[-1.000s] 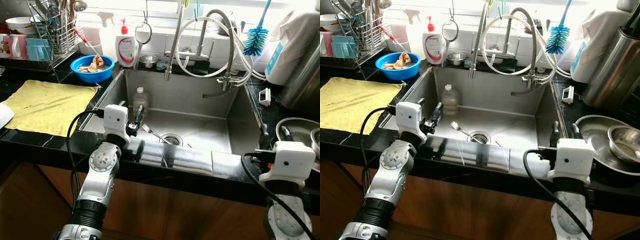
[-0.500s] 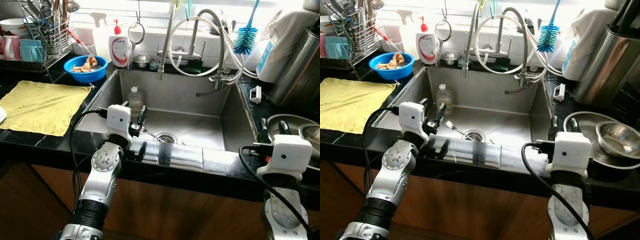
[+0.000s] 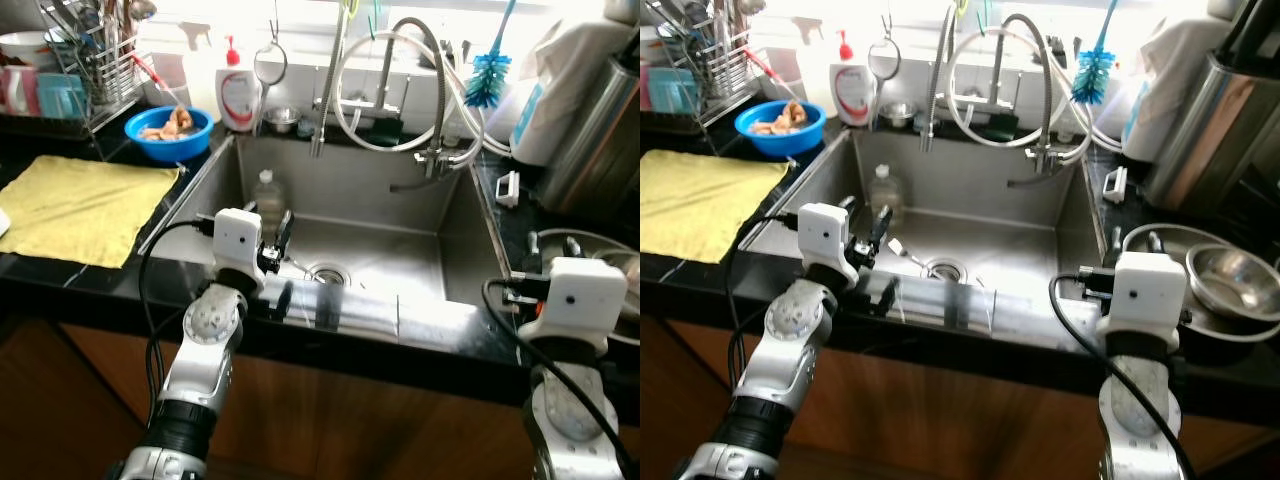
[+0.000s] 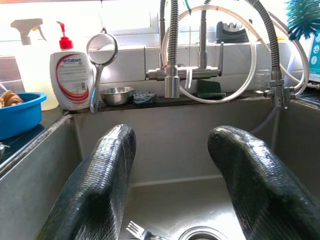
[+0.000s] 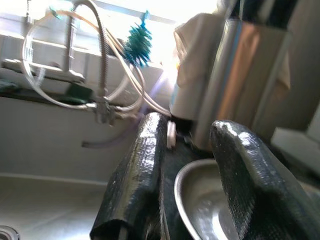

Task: Kitchen organization

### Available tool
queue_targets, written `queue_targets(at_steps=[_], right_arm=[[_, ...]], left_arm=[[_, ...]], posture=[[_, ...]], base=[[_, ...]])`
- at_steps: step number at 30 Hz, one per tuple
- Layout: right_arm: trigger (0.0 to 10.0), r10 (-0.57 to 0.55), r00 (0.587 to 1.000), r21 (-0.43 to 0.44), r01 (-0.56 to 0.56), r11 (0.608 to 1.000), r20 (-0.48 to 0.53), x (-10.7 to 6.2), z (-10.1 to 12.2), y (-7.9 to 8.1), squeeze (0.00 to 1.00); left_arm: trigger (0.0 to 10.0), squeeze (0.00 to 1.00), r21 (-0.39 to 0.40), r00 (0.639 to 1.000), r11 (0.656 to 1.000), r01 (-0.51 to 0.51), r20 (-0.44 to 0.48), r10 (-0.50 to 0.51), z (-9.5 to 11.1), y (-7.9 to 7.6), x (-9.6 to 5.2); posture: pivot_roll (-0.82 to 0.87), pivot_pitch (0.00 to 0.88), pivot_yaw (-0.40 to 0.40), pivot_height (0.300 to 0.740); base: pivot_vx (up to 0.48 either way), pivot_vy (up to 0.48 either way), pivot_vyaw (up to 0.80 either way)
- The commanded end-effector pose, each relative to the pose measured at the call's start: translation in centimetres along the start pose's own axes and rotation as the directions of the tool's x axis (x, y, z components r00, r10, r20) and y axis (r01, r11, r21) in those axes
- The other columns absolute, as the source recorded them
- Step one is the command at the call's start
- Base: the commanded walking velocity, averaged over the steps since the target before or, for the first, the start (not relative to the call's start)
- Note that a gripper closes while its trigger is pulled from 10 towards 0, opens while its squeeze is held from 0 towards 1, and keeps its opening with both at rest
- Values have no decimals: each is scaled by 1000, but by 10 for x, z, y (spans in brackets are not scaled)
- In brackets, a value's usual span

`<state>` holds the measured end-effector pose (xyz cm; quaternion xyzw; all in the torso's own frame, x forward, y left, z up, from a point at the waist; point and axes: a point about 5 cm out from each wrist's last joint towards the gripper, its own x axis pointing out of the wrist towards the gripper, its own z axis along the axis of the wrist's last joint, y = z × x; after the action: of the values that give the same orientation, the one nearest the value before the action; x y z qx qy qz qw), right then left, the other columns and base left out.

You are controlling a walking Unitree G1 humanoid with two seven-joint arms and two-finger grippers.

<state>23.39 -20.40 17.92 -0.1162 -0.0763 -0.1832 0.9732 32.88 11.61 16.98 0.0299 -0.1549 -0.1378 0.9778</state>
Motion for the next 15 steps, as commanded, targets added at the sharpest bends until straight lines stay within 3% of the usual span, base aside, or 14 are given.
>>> queue_targets(at_steps=[1, 3, 4, 6, 9, 11, 15], right_arm=[[10000, -59, 997, 17, 60, 998, -51, 4, -4, -11, 0], [10000, -71, 996, 26, 73, 997, -58, 5, -4, -14, 0], [10000, -124, 984, -22, 123, 992, -127, 10, -9, -24, 0], [10000, -196, 960, -34, 193, 981, -201, 16, -14, -40, 0], [10000, -221, 951, -14, 224, 975, -215, 21, -13, -49, 0], [10000, -257, 938, -59, 251, 966, -231, 30, -8, -68, 0], [10000, -269, 927, -93, 253, 963, -262, 32, -10, -78, 0]], left_arm=[[10000, 0, -13, 1000, 1000, 4, -13, -4, -2, -1, 0], [10000, 0, -13, 1000, 1000, 6, -14, -6, -2, -2, 0], [10000, 0, -14, 1000, 1000, 10, -16, -10, -3, -2, 0], [10000, 0, -15, 1000, 1000, 13, -17, -14, -3, -3, 0], [10000, 0, -16, 1000, 1000, 17, -17, -18, -3, -3, 0], [10000, 0, -18, 1000, 1000, 25, -19, -25, -4, -4, 0], [10000, 0, -20, 999, 999, 32, -19, -32, -4, -6, 0]], posture=[[-42, 0, -33, 740], [-41, 0, -33, 740], [-40, 0, -33, 740], [-40, 0, -33, 740], [-39, 0, -34, 740], [-39, 0, -34, 740], [-39, 0, -35, 740]], base=[[0, 0, 0], [0, 0, 0], [0, 0, 0], [0, 0, 0], [0, 0, 0], [0, 0, 0], [0, 0, 0]])
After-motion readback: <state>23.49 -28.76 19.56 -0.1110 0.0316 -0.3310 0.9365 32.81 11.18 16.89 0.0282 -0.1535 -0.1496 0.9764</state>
